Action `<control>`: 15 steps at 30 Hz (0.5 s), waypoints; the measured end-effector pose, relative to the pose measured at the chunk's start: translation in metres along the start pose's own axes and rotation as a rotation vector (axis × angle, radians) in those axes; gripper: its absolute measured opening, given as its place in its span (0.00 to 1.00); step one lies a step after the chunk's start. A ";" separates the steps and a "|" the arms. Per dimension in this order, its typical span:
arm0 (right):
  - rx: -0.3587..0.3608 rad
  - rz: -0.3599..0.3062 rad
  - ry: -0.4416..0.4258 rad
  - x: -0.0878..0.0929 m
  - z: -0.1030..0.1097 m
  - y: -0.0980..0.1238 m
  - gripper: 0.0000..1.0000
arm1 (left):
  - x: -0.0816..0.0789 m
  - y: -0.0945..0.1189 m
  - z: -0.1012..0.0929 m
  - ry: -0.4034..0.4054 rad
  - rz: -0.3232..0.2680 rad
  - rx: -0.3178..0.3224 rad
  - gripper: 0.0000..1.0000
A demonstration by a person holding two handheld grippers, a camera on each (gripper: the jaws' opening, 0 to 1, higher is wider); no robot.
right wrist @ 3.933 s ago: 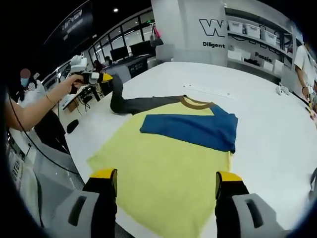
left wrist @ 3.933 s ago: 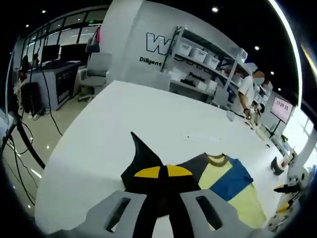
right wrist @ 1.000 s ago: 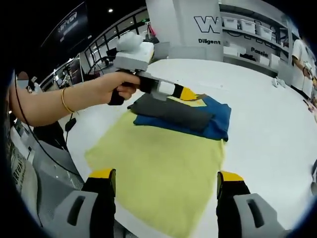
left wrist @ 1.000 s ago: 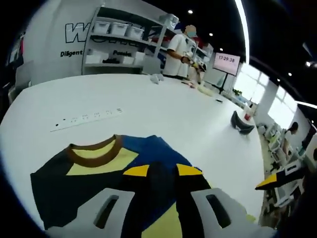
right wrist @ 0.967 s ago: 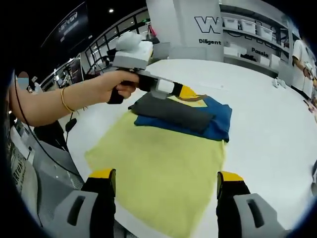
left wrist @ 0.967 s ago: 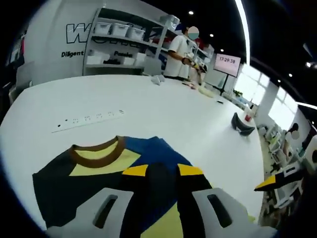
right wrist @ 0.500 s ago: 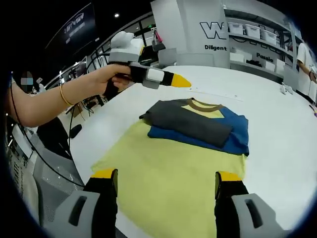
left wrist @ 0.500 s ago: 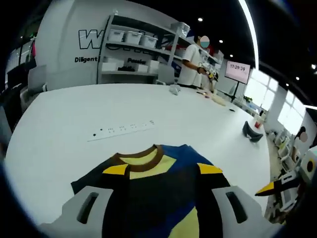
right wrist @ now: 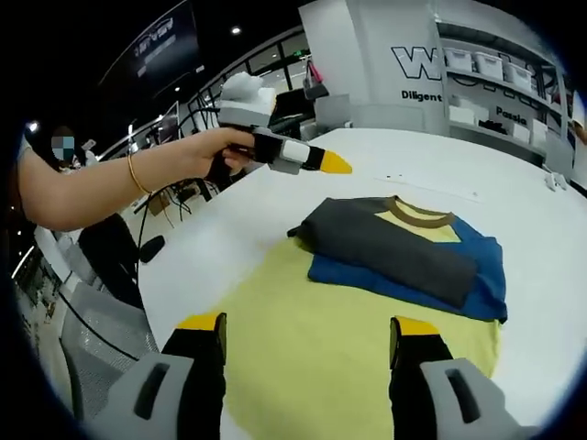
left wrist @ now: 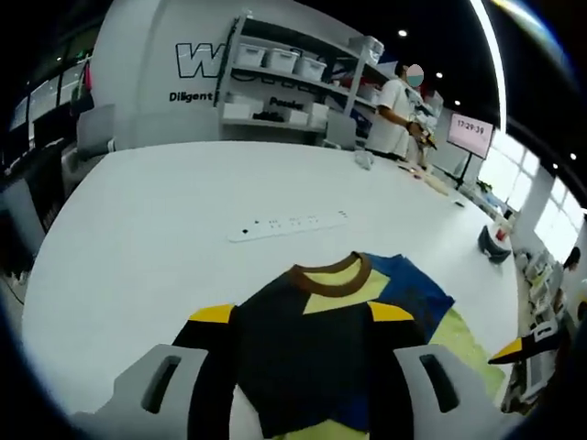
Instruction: Fold the garment on the visible template until the final outline fits inside the template.
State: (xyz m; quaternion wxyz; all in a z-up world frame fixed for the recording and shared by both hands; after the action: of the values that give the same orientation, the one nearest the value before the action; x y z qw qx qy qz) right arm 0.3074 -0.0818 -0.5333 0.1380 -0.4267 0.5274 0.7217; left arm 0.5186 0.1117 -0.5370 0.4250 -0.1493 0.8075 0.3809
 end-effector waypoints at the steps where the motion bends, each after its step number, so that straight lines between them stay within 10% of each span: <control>1: -0.011 -0.002 0.004 -0.002 0.003 -0.004 0.69 | 0.001 0.001 0.003 0.009 0.002 -0.004 0.50; 15: -0.070 -0.003 0.071 -0.023 0.035 -0.049 0.60 | 0.017 0.001 0.031 0.030 0.054 -0.048 0.45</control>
State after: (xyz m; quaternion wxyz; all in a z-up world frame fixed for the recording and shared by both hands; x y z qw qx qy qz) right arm 0.3365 -0.0258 -0.5447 0.1051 -0.4575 0.5059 0.7237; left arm 0.5252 0.1364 -0.5612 0.3984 -0.1431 0.8083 0.4091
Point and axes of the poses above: the point that each gripper's makers call its tool centre point, and the gripper's own axes: y roughly backward along the fingers, z roughly to its left, x roughly out of its underside, the point moved 8 cm from there along y, roughly backward along the fingers, and after that the axes turned 13 degrees about x, right-handed, at the moved point
